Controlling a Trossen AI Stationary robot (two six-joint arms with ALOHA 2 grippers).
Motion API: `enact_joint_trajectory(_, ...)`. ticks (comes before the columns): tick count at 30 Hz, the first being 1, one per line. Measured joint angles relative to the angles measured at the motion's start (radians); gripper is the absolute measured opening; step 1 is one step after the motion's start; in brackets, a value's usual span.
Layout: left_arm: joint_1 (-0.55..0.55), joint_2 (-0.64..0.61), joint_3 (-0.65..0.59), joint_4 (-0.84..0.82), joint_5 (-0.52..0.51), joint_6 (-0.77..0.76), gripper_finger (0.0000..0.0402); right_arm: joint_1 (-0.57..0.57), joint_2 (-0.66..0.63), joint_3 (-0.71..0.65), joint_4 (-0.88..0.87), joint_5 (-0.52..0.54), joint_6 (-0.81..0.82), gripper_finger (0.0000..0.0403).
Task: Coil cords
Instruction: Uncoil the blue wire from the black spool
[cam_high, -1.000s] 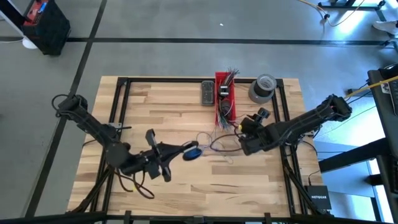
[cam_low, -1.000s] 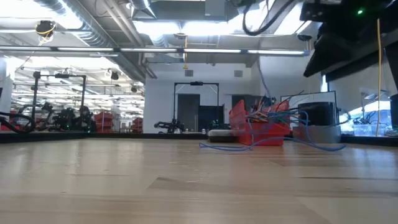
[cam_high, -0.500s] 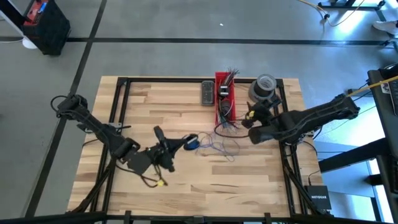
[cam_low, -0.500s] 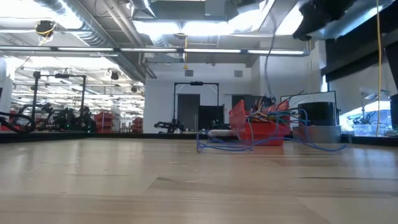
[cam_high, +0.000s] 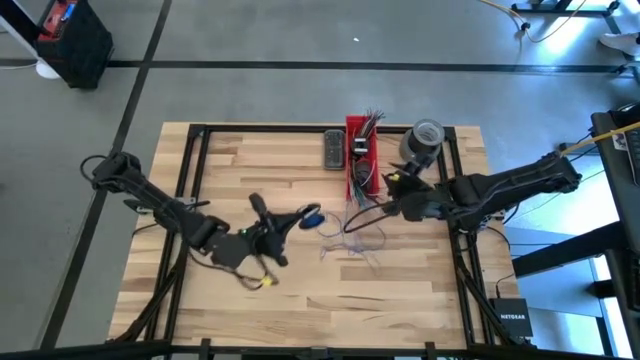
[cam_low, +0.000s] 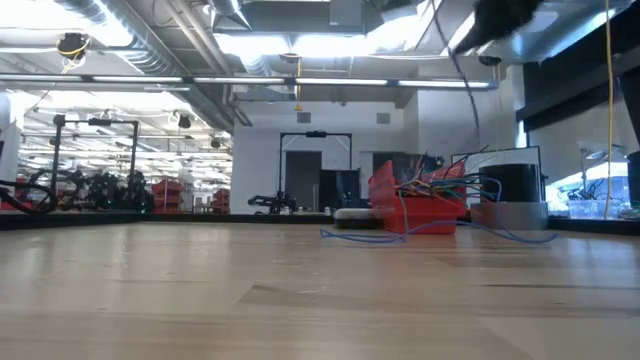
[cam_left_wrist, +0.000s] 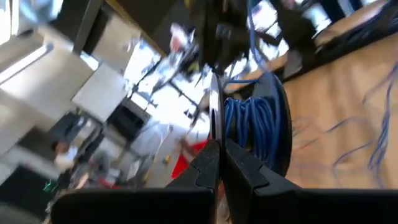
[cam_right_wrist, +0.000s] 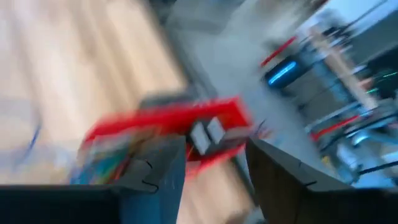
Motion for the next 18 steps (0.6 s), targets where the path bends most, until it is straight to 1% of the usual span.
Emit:
enact_joint_trajectory(2,-0.044,0.0,0.0,0.044,0.002,0.042,0.0005,-0.021,0.019,0.0,-0.109,-0.103,0.037,0.0172)
enact_joint_trajectory(3,-0.066,0.0,0.0,0.061,0.002,0.062,0.0005,-0.032,0.032,0.0,-0.164,-0.138,0.053,0.0172)
enact_joint_trajectory(5,-0.109,0.0,0.0,0.084,0.003,0.094,0.0005,-0.052,0.063,-0.001,-0.268,-0.162,0.081,0.0172)
enact_joint_trajectory(7,-0.146,0.0,0.0,0.105,0.003,0.121,0.0005,-0.07,0.094,-0.001,-0.343,-0.14,0.129,0.0172)
enact_joint_trajectory(9,-0.167,0.0,0.0,0.127,0.003,0.138,0.0005,-0.092,0.119,-0.002,-0.361,-0.082,0.175,0.0172)
enact_joint_trajectory(10,-0.171,-0.001,0.0,0.132,0.003,0.143,0.0005,-0.1,0.128,-0.001,-0.357,-0.059,0.194,0.0172)
enact_joint_trajectory(12,-0.17,-0.001,0.0,0.134,0.003,0.153,0.0005,-0.109,0.145,-0.001,-0.323,-0.045,0.207,0.0172)
enact_joint_trajectory(15,-0.149,-0.001,0.0,0.131,0.002,0.152,0.0005,-0.108,0.16,-0.001,-0.268,-0.04,0.182,0.0172)
enact_joint_trajectory(18,-0.129,-0.001,0.0,0.086,0.001,0.125,0.0005,-0.105,0.162,-0.001,-0.242,-0.019,0.164,0.0172)
